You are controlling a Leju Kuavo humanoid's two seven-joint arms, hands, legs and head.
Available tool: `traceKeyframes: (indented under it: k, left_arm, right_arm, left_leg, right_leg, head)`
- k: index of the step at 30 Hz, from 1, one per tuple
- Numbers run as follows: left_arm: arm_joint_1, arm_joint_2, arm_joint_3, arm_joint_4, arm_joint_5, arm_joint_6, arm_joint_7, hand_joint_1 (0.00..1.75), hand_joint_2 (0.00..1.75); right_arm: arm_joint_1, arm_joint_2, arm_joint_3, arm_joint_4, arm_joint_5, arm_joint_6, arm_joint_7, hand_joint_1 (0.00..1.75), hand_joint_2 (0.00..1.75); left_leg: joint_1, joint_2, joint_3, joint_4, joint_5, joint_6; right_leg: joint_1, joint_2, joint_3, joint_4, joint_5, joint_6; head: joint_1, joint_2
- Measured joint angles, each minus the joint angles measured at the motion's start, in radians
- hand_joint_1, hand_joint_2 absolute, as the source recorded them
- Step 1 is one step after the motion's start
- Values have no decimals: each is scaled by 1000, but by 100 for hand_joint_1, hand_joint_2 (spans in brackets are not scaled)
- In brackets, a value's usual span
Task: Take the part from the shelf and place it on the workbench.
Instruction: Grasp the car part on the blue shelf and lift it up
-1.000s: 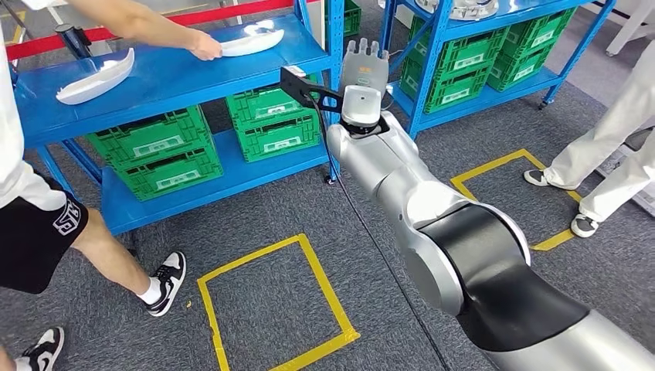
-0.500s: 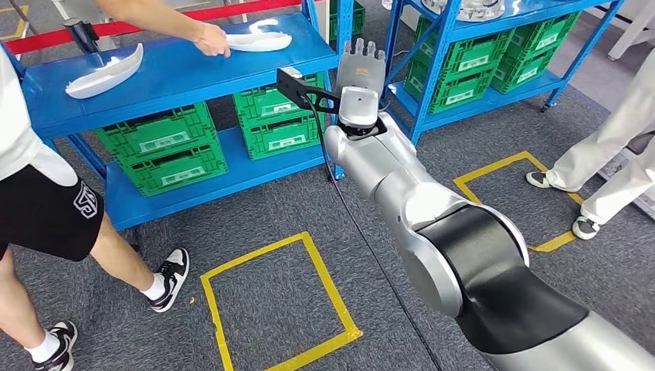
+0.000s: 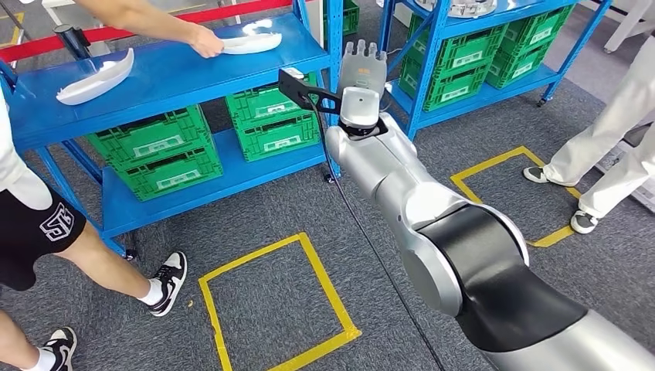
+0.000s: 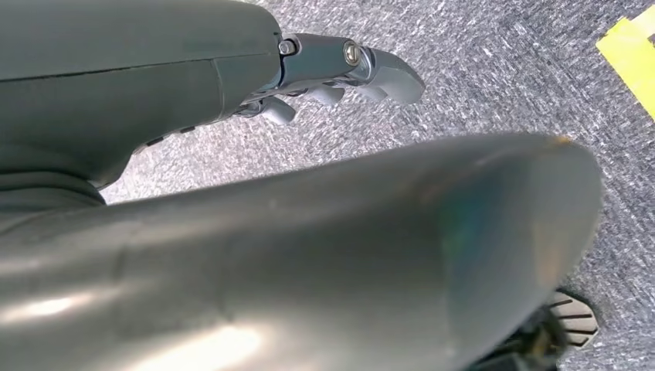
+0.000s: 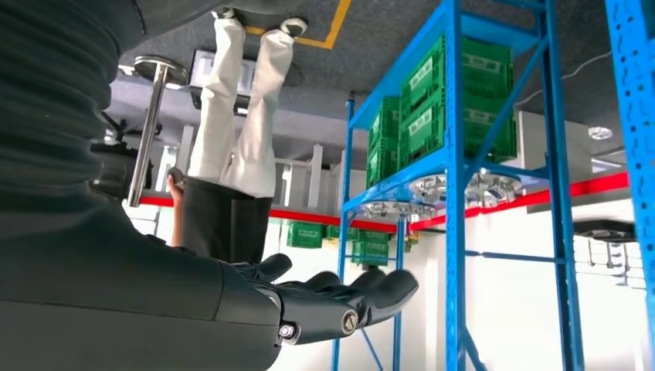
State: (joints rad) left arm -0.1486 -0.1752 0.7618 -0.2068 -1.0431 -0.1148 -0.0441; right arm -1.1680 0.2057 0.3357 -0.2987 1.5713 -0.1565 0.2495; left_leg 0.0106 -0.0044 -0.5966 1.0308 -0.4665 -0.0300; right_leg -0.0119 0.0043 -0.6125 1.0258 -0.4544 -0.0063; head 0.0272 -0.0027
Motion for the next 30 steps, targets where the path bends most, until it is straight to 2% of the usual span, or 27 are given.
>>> traceKeyframes:
  k: [3, 5, 6, 8, 9, 10, 11, 12, 13, 14, 15, 17, 19, 20, 21, 23, 24, 25, 26, 28, 29, 30]
  left_arm:
    - [0, -1, 1, 0, 0, 0, 0, 0, 0]
    - [0, -1, 1, 0, -1, 0, -2, 0, 0]
    - [1, -1, 1, 0, -1, 0, -3, 0, 0]
    - [1, -2, 2, 0, -1, 0, -4, 0, 0]
    - [1, -2, 2, 0, -1, 0, -4, 0, 0]
    - [2, -3, 2, 0, -1, 0, -3, 0, 0]
    - [3, -3, 2, 0, -1, 0, -3, 0, 0]
    - [3, -3, 2, 0, -1, 0, -3, 0, 0]
    - [4, -3, 2, 1, -2, 0, -2, 0, 0]
    - [3, -4, 2, 1, -2, 0, -2, 0, 0]
    - [2, -4, 2, 1, -3, 0, -2, 0, 0]
    - [0, -6, 2, 2, -4, 0, -1, 0, 0]
    - [-1, -7, 2, 2, -4, 0, 0, 0, 0]
    - [-2, -7, 2, 1, -4, 0, 2, 0, 0]
    - [-3, -7, 2, 1, -4, 0, 3, 0, 0]
    - [-4, -6, 2, 2, -4, 0, 6, 0, 0]
    - [-2, -6, 2, 2, -4, 0, 8, 0, 0]
    - [0, -6, 2, 2, -5, 0, 10, 0, 0]
    - [3, -6, 2, 2, -5, 0, 11, 0, 0]
    - [7, -5, 2, 3, -5, 0, 12, 0, 0]
    - [8, -5, 2, 4, -5, 0, 12, 0, 0]
    - [8, -6, 2, 5, -6, 0, 11, 0, 0]
  right_arm:
    - [-2, -1, 0, 0, 0, 1, 2, 0, 175]
    - [-7, -2, 0, -1, 0, 1, 4, 0, 175]
    - [-8, -3, 0, -1, 0, 1, 4, 0, 175]
    - [-6, -4, 0, -1, 0, 1, 3, 0, 175]
    - [-3, -6, 0, 0, 0, 2, 3, 0, 175]
    - [1, -7, 0, 0, 0, 2, 4, 0, 175]
    - [2, -9, 0, 1, 0, 2, 4, 0, 175]
    - [2, -10, 0, 1, 0, 2, 5, 0, 175]
    - [1, -11, 0, 1, 0, 2, 5, 0, 175]
    - [0, -13, 0, 1, 0, 3, 4, 0, 175]
    - [-1, -13, 0, 1, 0, 4, 4, 0, 175]
    - [-1, -14, 0, 2, 0, 4, 4, 0, 175]
    - [-4, -15, 0, 0, 0, 4, 5, 0, 175]
    - [-6, -15, 0, 0, 0, 4, 5, 0, 175]
    - [-7, -14, 0, -1, 0, 4, 5, 0, 175]
    - [0, -13, 0, 0, 1, 4, 5, 0, 175]
    - [6, -13, 0, 1, 1, 5, 5, 0, 175]
    - [13, -13, 0, 2, 1, 5, 5, 0, 175]
    - [18, -13, 0, 3, 0, 5, 5, 0, 175]
    - [20, -12, 0, 4, 1, 5, 5, 0, 175]
    - [19, -11, 0, 5, 1, 5, 5, 0, 175]
    - [18, -10, 0, 6, 1, 6, 5, 0, 175]
  left_leg:
    - [-2, -1, 4, -7, -12, 25]
    - [1, -1, 17, -14, -18, 42]
    - [2, 0, 24, -16, -21, 47]
    - [2, 1, 39, -15, -33, 51]
    - [1, 1, 48, -15, -41, 52]
    - [1, 0, 60, -15, -50, 51]
    - [1, -1, 73, -15, -60, 50]
    - [1, -2, 89, -15, -72, 48]
    - [1, -3, 102, -16, -84, 45]
    - [0, -3, 112, -18, -96, 39]
    - [0, -2, 120, -20, -106, 33]
    - [0, -2, 136, -30, -119, 17]
    - [0, -1, 149, -29, -129, 5]
    - [0, -1, 142, -6, -138, -1]
    - [0, 0, 114, 42, -153, -5]
    - [1, 0, 16, 186, -186, -13]
    - [2, 0, -36, 245, -187, -16]
    - [2, 0, -75, 269, -165, -18]
    - [2, 0, -94, 252, -119, -18]
    - [3, 1, -90, 132, 8, -16]
    - [2, 1, -78, 77, 51, -14]
    - [2, 1, -64, 32, 70, -10]
  right_leg:
    - [0, -1, -1, -3, -10, 21]
    - [-2, -3, -23, 41, -31, 34]
    - [-3, -4, -54, 96, -49, 39]
    - [-2, -4, -142, 236, -91, 44]
    - [-2, -4, -178, 282, -92, 44]
    - [-2, -4, -196, 290, -72, 43]
    - [-2, -4, -193, 253, -30, 41]
    - [-1, -4, -170, 180, 25, 36]
    - [1, -5, -139, 104, 66, 30]
    - [5, -6, -111, 42, 91, 25]
    - [9, -7, -93, 8, 97, 18]
    - [15, -5, -80, 3, 77, 3]
    - [10, -4, -64, 0, 64, -14]
    - [6, -4, -53, -6, 58, -21]
    - [2, -4, -39, -14, 51, -26]
    - [1, -4, -15, -23, 35, -29]
    - [0, -3, -2, -26, 25, -28]
    - [-1, -2, 11, -27, 15, -25]
    - [-2, 0, 24, -27, 4, -22]
    - [-4, 2, 49, -24, -20, -14]
    - [-3, 4, 57, -20, -30, -9]
    - [-1, 6, 60, -17, -38, -4]
  head:
    - [1, 0]
    - [4, 0]
    - [5, 0]
    - [7, 0]
    - [7, 0]
    - [7, 0]
    - [7, 0]
    - [8, 0]
    - [7, 0]
    - [6, 0]
    - [5, 0]
    - [3, 0]
    - [3, 0]
    - [2, 0]
    - [1, 0]
    - [0, 0]
    - [0, 0]
    - [0, 0]
    - [0, 0]
    - [0, 0]
    - [-1, 0]
    - [-3, 0]
